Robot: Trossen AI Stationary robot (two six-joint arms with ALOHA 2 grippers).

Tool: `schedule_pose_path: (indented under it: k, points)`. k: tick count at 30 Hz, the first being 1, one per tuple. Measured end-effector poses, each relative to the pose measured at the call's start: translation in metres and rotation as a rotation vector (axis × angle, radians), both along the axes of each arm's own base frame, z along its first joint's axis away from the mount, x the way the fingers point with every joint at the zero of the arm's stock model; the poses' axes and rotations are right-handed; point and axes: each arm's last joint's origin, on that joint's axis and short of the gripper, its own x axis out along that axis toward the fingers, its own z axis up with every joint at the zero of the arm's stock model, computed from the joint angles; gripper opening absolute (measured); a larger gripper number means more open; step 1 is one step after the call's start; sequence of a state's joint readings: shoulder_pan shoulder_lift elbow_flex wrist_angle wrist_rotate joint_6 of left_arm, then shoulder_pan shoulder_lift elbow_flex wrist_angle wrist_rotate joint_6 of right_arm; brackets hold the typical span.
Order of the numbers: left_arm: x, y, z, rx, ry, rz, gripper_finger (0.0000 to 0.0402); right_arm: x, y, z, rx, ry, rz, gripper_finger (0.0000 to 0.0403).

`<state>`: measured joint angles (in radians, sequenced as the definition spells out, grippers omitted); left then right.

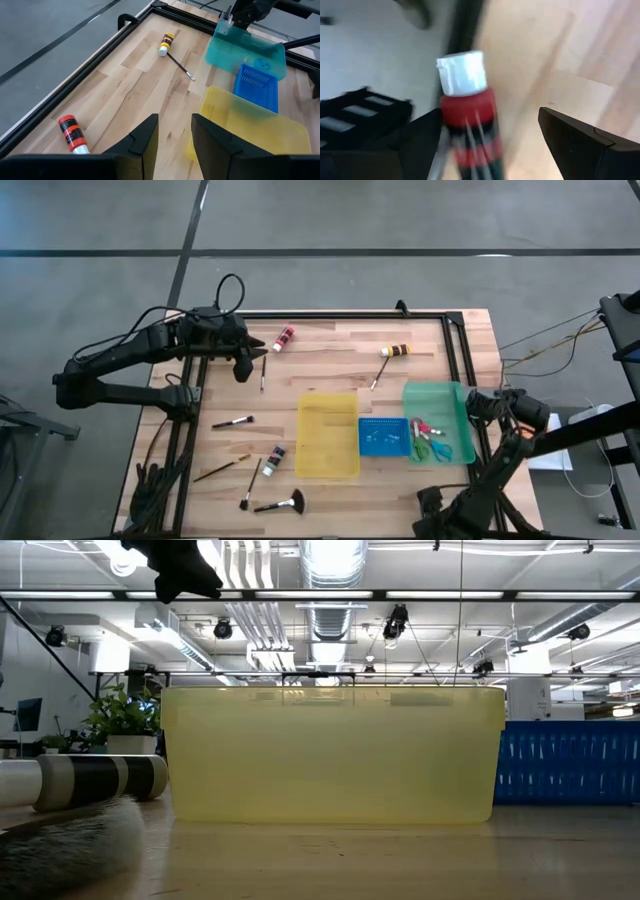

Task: Pick & Place Paint Supplies
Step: Put the red paint bottle into the blue bin

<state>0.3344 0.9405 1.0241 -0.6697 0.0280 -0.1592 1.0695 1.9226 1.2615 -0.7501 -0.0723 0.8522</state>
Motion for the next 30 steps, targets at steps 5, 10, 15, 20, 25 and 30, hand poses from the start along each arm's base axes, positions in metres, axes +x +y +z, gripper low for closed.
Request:
schedule_pose_path:
  k: [5,10,15,20,25,30]
  points:
    - [0.000,0.000,0.000,-0.023,-0.008,0.004,0.0128,-0.001,-0.005,-0.007,-0.102,0.006,-0.015,0.0325]
    - [0.001,0.000,0.001,-0.030,-0.025,0.003,0.0128,-0.005,-0.014,-0.004,-0.134,-0.023,-0.034,0.0325]
    - [0.001,0.000,0.002,-0.033,-0.031,-0.003,0.0128,-0.007,-0.022,0.006,-0.118,-0.066,-0.065,0.0325]
    - [0.001,0.000,0.002,-0.032,-0.035,-0.003,0.0128,-0.003,-0.025,0.008,-0.035,-0.123,-0.078,0.0325]
    - [0.002,-0.001,0.002,-0.038,-0.036,-0.013,0.0128,0.005,-0.032,0.003,-0.032,-0.128,-0.104,0.0325]
    - [0.002,-0.001,0.002,-0.039,-0.036,-0.016,0.0128,0.013,-0.034,0.001,0.001,-0.150,-0.119,0.0325]
